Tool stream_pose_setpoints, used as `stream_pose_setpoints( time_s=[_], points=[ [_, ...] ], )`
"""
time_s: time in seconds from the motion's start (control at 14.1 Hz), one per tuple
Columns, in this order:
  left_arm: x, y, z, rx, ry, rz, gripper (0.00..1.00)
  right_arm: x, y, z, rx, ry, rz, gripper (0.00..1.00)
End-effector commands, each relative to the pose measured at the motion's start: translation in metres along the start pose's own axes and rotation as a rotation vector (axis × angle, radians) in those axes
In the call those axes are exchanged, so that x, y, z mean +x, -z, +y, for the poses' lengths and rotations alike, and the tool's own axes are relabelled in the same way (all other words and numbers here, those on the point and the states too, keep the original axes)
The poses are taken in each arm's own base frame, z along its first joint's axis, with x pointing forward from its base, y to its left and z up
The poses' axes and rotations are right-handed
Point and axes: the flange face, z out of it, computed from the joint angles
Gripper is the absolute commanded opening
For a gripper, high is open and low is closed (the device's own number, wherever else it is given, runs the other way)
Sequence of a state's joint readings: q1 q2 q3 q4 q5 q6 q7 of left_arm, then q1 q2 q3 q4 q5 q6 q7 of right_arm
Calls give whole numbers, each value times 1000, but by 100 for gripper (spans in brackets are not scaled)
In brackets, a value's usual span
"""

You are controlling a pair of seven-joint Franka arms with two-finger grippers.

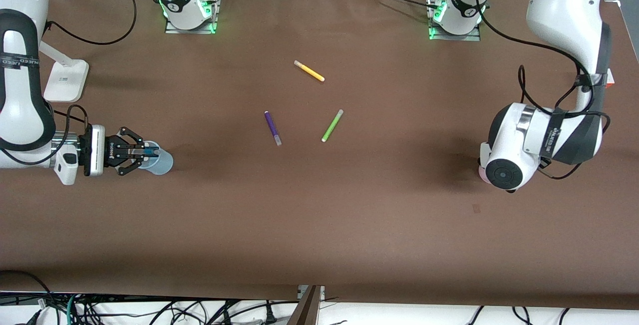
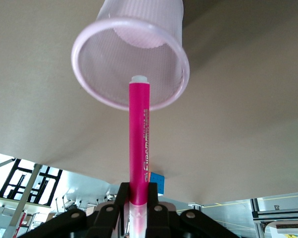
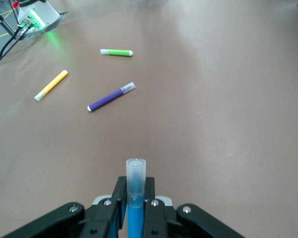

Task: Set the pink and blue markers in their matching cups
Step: 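Carry the blue marker to the blue cup while the left gripper carries pink, then drop the blue marker into the blue cup while the left gripper drops pink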

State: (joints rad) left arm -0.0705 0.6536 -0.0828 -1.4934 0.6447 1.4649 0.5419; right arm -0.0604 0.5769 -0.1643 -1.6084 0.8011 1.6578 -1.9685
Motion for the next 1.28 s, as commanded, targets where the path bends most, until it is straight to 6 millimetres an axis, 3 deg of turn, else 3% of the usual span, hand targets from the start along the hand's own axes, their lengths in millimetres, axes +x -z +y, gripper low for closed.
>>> stream_pose_setpoints(
  time_s=[0.0, 0.14, 0.21, 0.35, 0.43, 0.5, 0.57, 0.85, 1.21],
  points=[
    [13, -1, -7, 20, -1, -1, 8, -2, 2, -3, 9, 24, 55, 0],
    [19, -3, -5, 17, -1, -1, 62, -10, -2, -3, 21, 14, 60, 0],
    [20, -1, -5, 19, 6, 2, 100, -12, -2, -3, 24, 19, 63, 0],
    [16, 10, -5, 27, 16, 15, 100, -19, 0, -3, 24, 12, 68, 12],
    [13, 23, -5, 30, 28, 40, 100, -19, -1, -3, 26, 6, 69, 27],
    [6, 40, -9, 41, 66, 75, 100, -19, 1, -3, 26, 3, 70, 53],
    [-8, 62, -12, 34, 119, 128, 100, -17, 2, -4, 32, -3, 73, 100],
    [-66, 129, -2, -159, 344, 377, 100, -7, 24, -1, 1, -84, 68, 100],
    [-126, 174, 29, -388, 494, 553, 100, 37, 68, -1, 14, -382, -30, 100]
  ],
)
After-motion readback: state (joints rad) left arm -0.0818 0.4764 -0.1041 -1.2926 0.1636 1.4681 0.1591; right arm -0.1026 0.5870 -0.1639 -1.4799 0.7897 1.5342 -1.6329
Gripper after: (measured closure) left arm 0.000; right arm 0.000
